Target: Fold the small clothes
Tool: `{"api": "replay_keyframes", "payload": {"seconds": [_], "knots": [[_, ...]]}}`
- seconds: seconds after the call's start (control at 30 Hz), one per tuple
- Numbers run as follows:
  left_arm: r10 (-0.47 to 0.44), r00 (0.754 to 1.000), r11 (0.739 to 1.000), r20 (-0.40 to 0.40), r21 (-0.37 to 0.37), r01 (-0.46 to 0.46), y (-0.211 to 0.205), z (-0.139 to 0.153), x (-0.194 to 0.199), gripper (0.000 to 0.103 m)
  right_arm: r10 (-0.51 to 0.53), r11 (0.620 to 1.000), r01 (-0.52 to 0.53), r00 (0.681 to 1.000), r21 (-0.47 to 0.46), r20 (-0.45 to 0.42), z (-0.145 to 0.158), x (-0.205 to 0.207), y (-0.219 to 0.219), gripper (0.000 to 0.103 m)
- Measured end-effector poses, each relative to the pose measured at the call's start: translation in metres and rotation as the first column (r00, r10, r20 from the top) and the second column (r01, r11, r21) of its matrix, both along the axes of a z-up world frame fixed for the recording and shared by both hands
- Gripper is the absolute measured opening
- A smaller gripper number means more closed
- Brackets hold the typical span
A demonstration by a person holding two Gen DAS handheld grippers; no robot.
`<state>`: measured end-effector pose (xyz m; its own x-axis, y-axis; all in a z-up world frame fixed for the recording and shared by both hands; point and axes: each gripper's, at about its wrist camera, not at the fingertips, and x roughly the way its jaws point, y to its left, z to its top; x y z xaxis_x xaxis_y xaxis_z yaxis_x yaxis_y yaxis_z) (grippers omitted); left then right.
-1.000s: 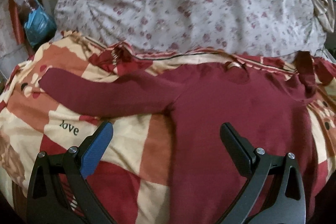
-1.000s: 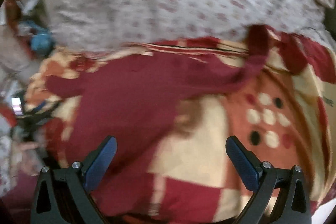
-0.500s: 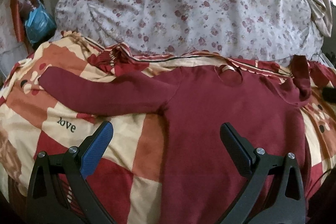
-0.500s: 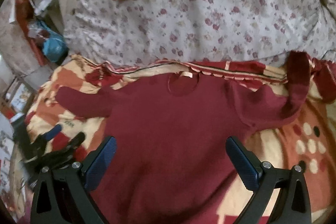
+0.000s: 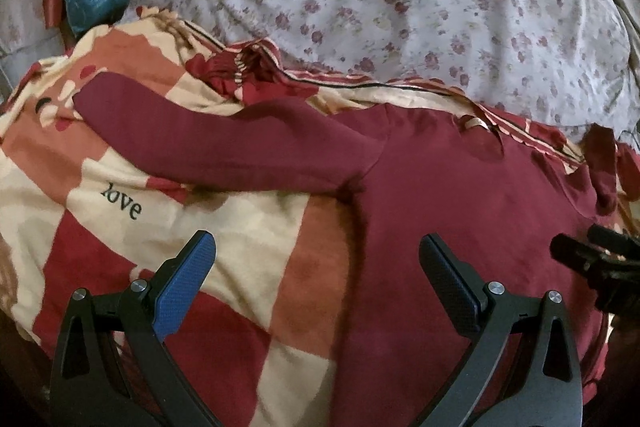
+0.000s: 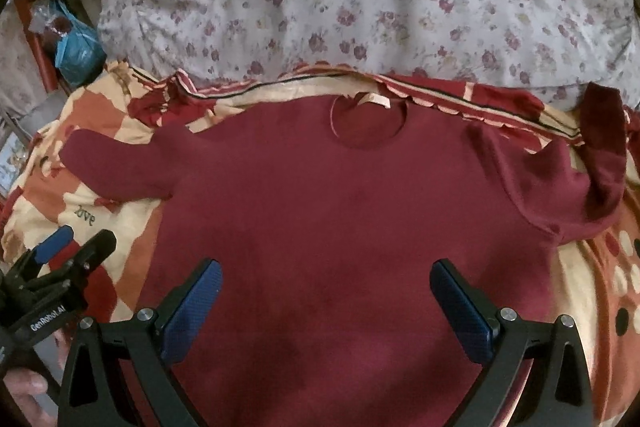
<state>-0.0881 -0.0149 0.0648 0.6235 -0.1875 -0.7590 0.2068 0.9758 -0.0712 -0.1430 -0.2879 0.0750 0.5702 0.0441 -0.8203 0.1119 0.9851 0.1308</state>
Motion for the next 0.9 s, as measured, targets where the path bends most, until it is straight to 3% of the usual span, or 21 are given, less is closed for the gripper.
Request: {"api": "replay_keyframes", "payload": {"seconds": [0.13, 0.33, 0.5, 0.57, 0.7, 0.8, 0.9], "knots": [[0.003, 1.0, 1.0, -0.007, 0.009, -0.003, -0.001, -0.005, 0.005, 0.102, -0.004, 1.0, 0.004, 1.0, -0.025, -0.007, -0.008, 0.006, 0.006, 0.103], [0.016, 1.0, 1.0, -0.015, 0.018, -0.015, -0.001, -0.011, 0.013, 0.102, 0.008, 1.0, -0.008, 1.0, 0.007, -0.026, -0.009, 0.018, 0.011, 0.103], [0.024, 0.999, 1.0, -0.021, 0.019, -0.023, 0.002, -0.014, 0.018, 0.102, -0.014, 0.994, 0.021, 0.998, 0.103, -0.065, -0.017, 0.024, 0.015, 0.103], [0.024, 0.999, 0.999, -0.021, 0.023, -0.024, 0.003, -0.014, 0.02, 0.102, -0.019, 0.983, 0.045, 0.99, 0.18, -0.141, -0.023, 0.023, 0.017, 0.103], [0.034, 0.999, 0.999, -0.019, 0.026, -0.034, 0.005, -0.016, 0.025, 0.102, 0.041, 0.952, 0.015, 0.983, 0.305, -0.178, -0.018, 0.012, 0.029, 0.103], [0.038, 0.999, 0.999, -0.022, 0.028, -0.038, 0.006, -0.017, 0.029, 0.102, 0.059, 0.963, -0.019, 0.988, 0.268, -0.141, -0.007, 0.007, 0.038, 0.103], [0.045, 0.999, 0.998, -0.017, 0.037, -0.045, 0.009, -0.017, 0.032, 0.102, 0.017, 0.991, -0.003, 0.994, 0.132, -0.106, -0.005, 0.011, 0.038, 0.103]]}}
